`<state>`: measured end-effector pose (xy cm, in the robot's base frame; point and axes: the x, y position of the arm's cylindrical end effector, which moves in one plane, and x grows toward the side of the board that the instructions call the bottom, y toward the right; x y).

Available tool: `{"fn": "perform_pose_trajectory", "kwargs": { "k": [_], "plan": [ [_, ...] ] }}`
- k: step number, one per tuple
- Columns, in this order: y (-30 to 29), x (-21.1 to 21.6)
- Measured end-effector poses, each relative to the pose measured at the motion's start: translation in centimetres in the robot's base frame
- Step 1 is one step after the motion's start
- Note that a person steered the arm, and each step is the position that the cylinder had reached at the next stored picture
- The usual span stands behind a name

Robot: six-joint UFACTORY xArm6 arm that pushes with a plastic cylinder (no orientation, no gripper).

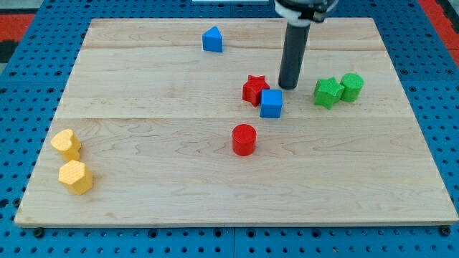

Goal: Separate the blue cube away from the red star

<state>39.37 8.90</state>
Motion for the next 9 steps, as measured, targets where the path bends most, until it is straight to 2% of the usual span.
{"fn": "perform_pose_trajectory", "kwargs": {
  "k": [1, 2, 3, 4, 5, 6, 7, 8, 9],
  "plan": [
    [2.9, 3.8],
    [1.9, 4.7],
    [-8.5, 4.3],
    [-10.0, 4.8],
    [-16.8, 4.0],
    [-19.7, 1.2],
    [-18.4, -2.6],
    [-14.2, -5.1],
    [-13.8, -7.3]
  ]
}}
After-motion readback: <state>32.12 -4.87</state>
